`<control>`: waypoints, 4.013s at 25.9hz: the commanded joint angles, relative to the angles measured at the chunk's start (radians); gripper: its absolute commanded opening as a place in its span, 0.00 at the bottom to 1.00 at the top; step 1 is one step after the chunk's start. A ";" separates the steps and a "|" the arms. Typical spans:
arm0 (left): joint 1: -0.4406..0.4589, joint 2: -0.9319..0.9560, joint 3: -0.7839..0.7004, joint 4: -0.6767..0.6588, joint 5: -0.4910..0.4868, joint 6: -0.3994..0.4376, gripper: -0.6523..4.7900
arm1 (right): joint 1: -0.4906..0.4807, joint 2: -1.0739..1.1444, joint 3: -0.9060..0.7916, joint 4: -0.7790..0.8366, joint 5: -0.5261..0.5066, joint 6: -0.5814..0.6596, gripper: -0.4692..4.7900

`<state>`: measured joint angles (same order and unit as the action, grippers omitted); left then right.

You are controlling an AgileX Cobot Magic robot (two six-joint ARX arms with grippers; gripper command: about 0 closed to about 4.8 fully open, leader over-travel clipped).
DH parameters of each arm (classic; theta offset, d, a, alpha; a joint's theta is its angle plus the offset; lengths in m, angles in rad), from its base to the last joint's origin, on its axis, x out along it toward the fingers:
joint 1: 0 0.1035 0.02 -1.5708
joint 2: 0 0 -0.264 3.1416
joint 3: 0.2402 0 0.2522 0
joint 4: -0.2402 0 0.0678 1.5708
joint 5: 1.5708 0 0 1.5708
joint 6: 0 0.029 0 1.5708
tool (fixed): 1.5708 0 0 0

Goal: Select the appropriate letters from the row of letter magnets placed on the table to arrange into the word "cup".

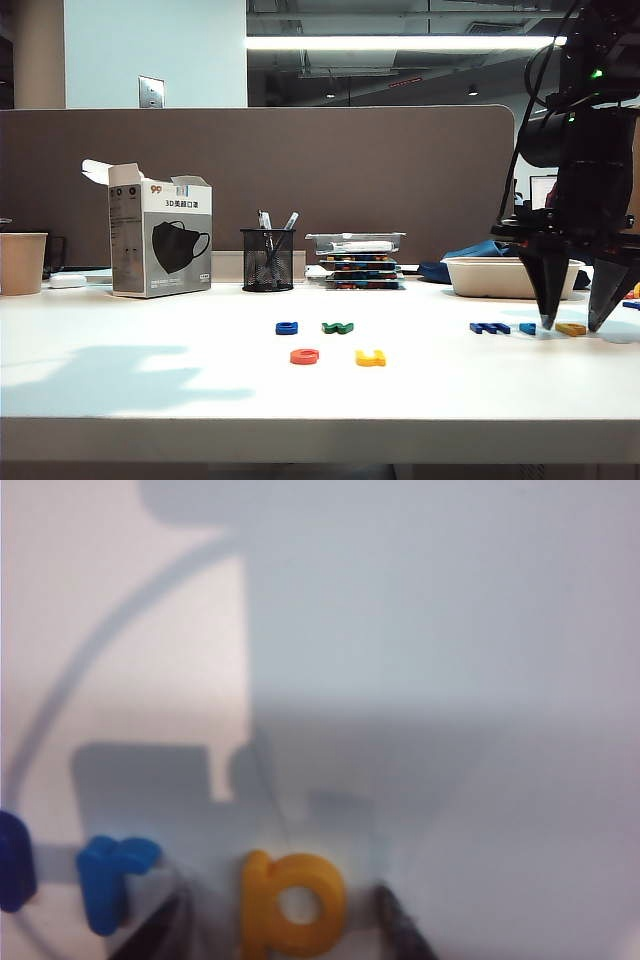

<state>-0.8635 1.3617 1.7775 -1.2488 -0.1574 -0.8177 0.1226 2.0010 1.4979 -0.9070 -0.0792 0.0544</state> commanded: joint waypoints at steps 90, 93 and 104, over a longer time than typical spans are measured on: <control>-0.001 -0.003 0.003 0.009 0.000 -0.002 0.11 | 0.086 -0.100 0.063 -0.174 -0.002 0.116 0.31; -0.001 -0.003 0.003 0.010 0.000 -0.002 0.11 | 0.102 -0.131 0.055 -0.176 -0.002 0.146 0.31; -0.001 -0.003 0.003 0.009 0.000 -0.002 0.11 | 0.192 -0.180 -0.030 -0.119 0.003 0.242 0.31</control>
<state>-0.8635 1.3609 1.7775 -1.2488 -0.1574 -0.8177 0.2955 1.8297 1.4643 -1.0519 -0.0788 0.2729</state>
